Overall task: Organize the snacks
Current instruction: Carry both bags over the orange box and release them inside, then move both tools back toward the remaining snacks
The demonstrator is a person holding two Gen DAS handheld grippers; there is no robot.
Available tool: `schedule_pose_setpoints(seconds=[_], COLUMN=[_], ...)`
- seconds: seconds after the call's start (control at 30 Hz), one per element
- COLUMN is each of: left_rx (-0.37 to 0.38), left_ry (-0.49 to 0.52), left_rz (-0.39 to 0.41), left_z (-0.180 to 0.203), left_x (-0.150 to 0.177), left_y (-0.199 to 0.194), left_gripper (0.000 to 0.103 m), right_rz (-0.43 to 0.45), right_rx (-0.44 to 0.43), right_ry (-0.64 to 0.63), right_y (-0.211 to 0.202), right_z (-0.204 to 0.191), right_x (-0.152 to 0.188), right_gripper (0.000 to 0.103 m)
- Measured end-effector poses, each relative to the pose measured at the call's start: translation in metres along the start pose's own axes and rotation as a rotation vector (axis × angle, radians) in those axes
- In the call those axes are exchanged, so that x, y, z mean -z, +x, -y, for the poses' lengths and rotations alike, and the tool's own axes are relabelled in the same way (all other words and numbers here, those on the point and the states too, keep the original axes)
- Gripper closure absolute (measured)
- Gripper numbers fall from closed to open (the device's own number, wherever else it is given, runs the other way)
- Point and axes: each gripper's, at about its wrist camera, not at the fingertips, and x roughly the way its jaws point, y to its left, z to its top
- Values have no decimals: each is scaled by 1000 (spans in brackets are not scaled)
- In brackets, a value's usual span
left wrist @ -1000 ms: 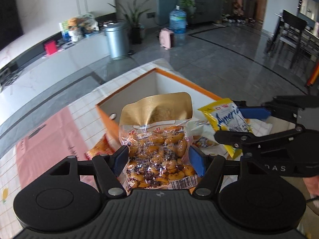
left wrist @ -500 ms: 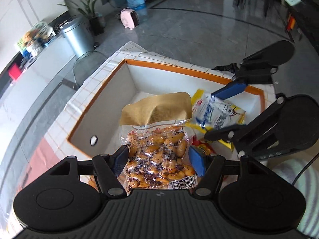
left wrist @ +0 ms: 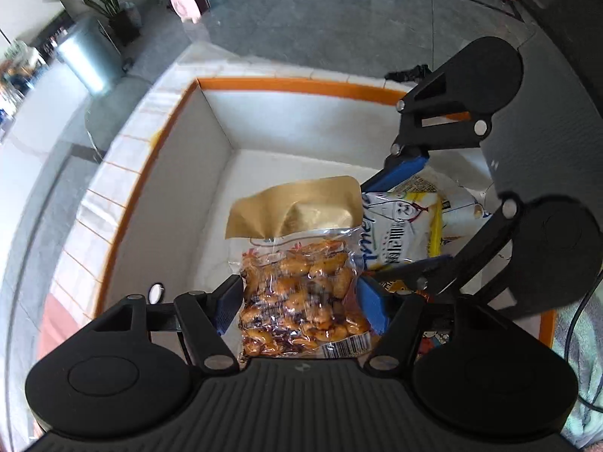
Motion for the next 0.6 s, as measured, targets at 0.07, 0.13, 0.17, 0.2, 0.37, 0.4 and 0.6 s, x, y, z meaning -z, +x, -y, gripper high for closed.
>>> schedule_pose_setpoints(seconds=[0.07, 0.13, 0.17, 0.2, 0.37, 0.4, 0.6], left_rx=[-25, -20, -12, -10, -17, -14, -30], left_ry=[21, 18, 7, -2, 7, 6, -10], left_rz=[-18, -39, -49, -55, -78, -79, -68], left_z=[1, 1, -1, -2, -3, -3, -5], left_x=[1, 1, 2, 3, 9, 9, 9], left_y=[9, 17, 21, 26, 38, 39, 38], left_gripper=[28, 28, 28, 28, 28, 28, 29], right_rz=[-12, -32, -41, -48, -55, -58, -82], right_rx=[-5, -4, -3, -3, -11, -12, -7], right_ry=[-3, -20, -30, -38, -65, -68, -73], right_y=[6, 12, 15, 18, 28, 30, 36], right_z=[0, -1, -3, -4, -6, -6, -6], right_x=[-3, -5, -5, -7, -6, -6, -8], right_gripper=[50, 50, 51, 51, 51, 51, 51])
